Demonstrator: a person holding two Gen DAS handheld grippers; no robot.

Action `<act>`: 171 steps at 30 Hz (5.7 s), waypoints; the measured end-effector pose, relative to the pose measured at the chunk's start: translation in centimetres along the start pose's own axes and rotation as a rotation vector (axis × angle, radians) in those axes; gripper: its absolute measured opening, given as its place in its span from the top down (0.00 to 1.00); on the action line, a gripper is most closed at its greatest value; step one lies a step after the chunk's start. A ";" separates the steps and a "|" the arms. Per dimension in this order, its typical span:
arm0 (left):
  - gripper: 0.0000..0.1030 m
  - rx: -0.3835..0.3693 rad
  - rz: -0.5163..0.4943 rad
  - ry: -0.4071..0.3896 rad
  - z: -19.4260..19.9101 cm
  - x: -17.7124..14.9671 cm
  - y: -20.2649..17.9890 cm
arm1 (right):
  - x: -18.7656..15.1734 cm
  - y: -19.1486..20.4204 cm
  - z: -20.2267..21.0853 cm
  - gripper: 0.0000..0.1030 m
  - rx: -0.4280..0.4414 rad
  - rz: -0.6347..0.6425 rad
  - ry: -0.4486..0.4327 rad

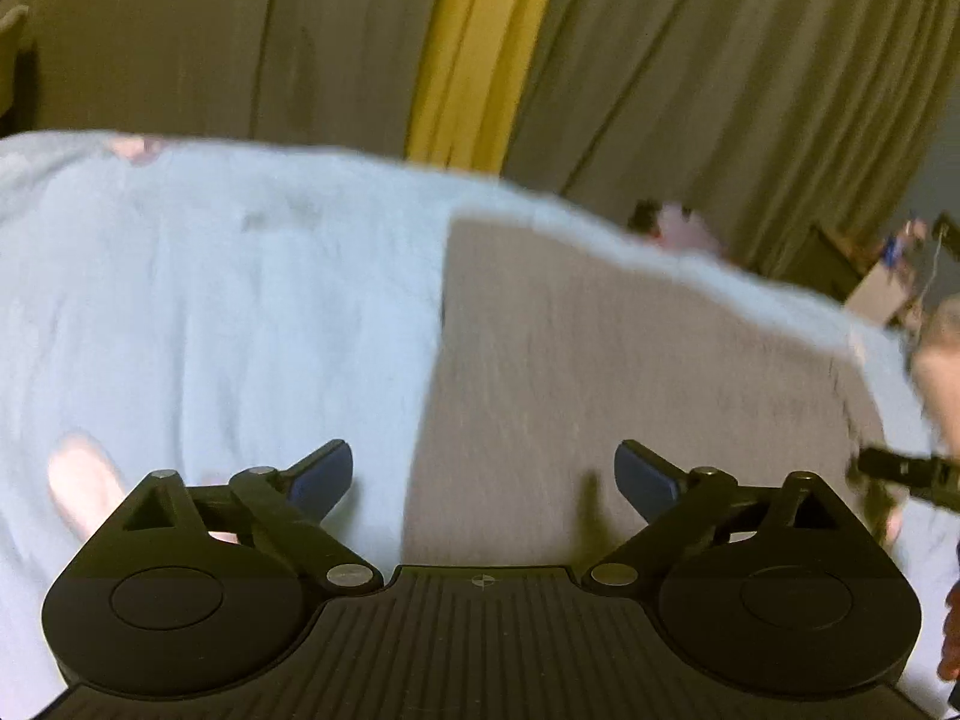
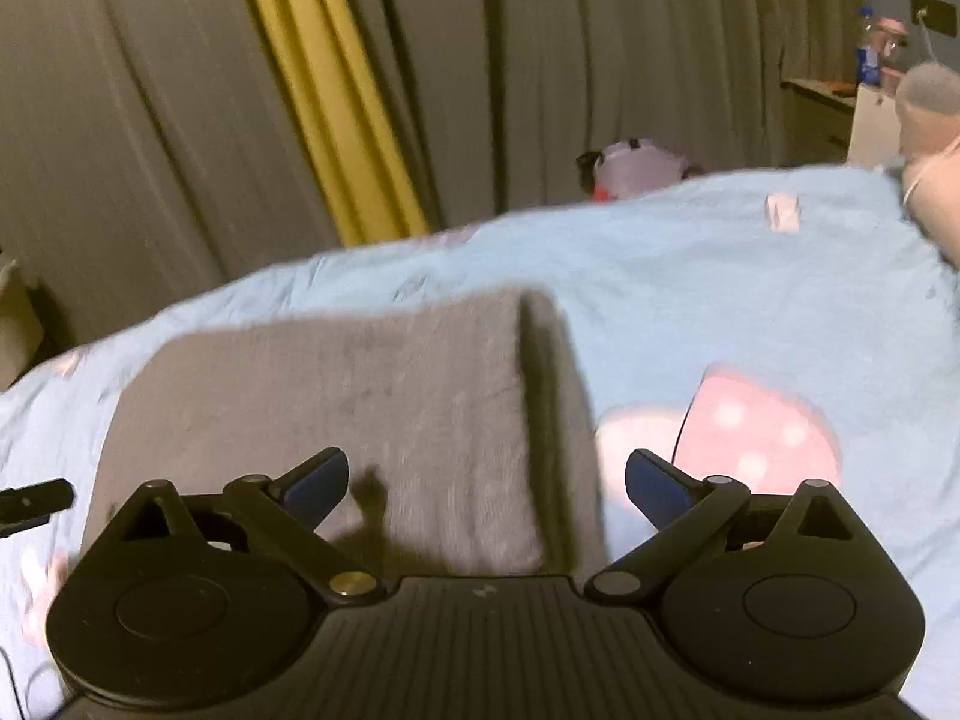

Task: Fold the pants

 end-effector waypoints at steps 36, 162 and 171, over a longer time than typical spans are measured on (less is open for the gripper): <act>0.01 0.290 -0.085 0.046 11.6 -13.7 -1.1 | -12.4 8.2 11.6 0.04 -0.122 0.204 0.163; 0.01 0.249 -0.192 0.057 9.6 -10.1 -4.3 | -9.1 6.6 9.1 0.04 -0.163 0.152 0.065; 0.01 0.248 -0.191 0.057 9.6 -10.2 -4.3 | -9.1 6.6 9.1 0.04 -0.164 0.153 0.066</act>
Point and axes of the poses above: each gripper's, at about its wrist camera, not at the fingertips, and z roughly against the way its jaws point, y to its left, x to its top, the point moved 10 cm from there along -z, roughly the way its jaws point, and after that the axes turned 6 degrees about z, right-handed, at the moved point
